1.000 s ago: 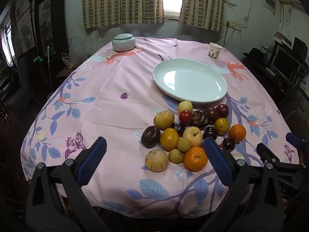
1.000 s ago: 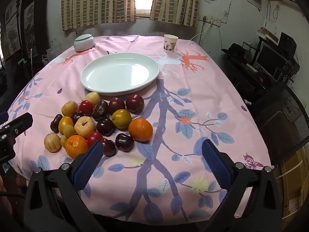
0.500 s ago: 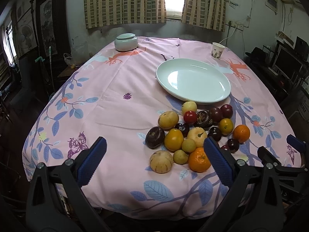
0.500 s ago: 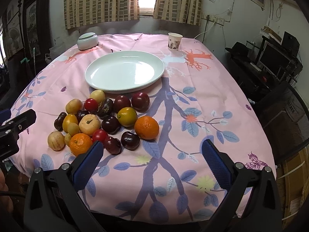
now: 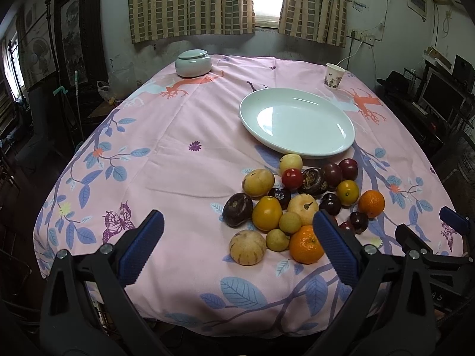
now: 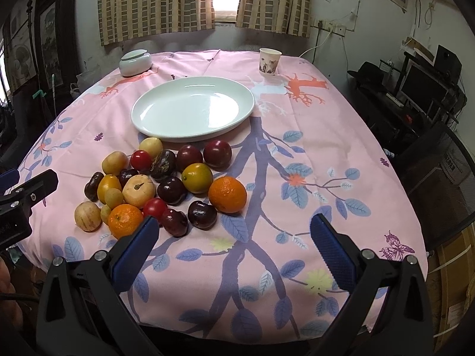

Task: Organize fruits

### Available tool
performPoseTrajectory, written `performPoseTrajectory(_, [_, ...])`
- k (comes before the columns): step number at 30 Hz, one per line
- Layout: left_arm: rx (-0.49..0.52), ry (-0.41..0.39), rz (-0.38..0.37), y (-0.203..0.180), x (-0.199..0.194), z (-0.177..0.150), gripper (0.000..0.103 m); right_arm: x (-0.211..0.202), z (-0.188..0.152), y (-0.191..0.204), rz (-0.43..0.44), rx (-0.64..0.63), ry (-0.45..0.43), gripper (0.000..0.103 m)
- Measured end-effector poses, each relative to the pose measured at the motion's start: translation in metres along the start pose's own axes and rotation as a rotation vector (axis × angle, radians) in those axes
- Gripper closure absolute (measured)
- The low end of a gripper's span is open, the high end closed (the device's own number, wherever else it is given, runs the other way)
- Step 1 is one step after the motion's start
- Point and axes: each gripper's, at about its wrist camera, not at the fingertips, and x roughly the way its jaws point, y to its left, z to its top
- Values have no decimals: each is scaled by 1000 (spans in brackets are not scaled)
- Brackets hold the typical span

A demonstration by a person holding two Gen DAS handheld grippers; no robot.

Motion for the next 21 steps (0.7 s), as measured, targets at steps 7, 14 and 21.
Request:
performPoseTrajectory(7, [0, 1, 1, 0, 0, 0, 2, 1, -1, 0, 0, 1, 2, 1])
performPoseTrajectory(14, [1, 2, 0, 0, 1, 0, 2, 1, -1, 0, -1, 1, 3, 1])
performPoseTrajectory(21, [2, 6, -1, -3, 1, -4, 2, 2, -6, 3, 5, 7, 9, 1])
